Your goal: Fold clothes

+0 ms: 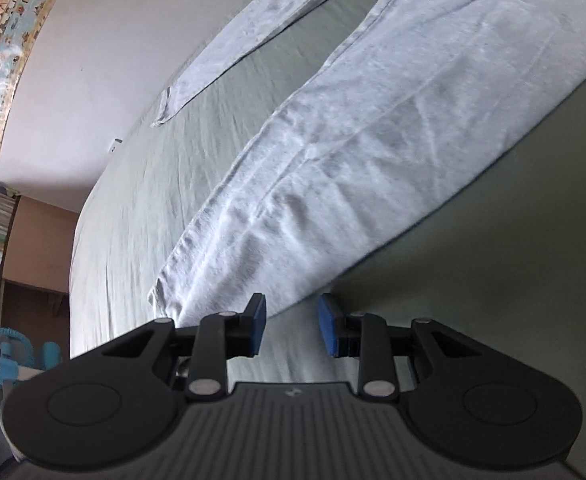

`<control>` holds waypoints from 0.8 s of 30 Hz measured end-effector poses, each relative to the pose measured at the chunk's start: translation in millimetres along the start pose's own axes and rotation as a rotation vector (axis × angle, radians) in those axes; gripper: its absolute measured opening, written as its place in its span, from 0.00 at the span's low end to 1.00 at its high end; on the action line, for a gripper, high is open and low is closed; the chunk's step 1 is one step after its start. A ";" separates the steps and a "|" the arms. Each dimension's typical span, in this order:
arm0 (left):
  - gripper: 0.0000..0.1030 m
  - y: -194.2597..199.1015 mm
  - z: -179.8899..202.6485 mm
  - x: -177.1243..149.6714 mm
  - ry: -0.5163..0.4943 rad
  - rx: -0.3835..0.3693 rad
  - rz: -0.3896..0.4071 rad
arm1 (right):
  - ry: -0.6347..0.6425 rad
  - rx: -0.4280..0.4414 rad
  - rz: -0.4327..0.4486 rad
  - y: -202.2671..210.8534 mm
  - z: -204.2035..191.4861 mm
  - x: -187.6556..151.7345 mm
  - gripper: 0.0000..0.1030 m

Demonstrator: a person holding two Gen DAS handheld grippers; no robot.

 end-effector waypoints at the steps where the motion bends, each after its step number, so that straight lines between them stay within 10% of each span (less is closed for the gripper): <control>1: 0.37 0.3 -0.6 0.2 0.003 -0.001 0.001 | 0.002 -0.003 0.007 -2.0 -1.4 0.2 0.31; 10: 0.37 4.2 -0.3 -0.7 0.007 -0.011 0.009 | 0.034 -0.047 0.026 0.4 1.5 2.8 0.00; 21: 0.37 -3.7 -17.8 -4.2 0.027 0.008 0.001 | 0.089 -0.095 0.021 23.3 19.0 -1.6 0.03; 24: 0.37 -9.7 -36.2 -5.7 0.077 0.025 -0.013 | 0.122 -0.070 0.023 24.5 8.7 -0.7 0.25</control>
Point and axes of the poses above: each gripper's, at about its wrist camera, not at the fingertips, and y roughly against the way its jaws point, z to its right, x to its top, the point moved 9 cm from there along -y, roughly the way its jaws point, and after that the axes turned 5 degrees about x, right-handed, at the moved point
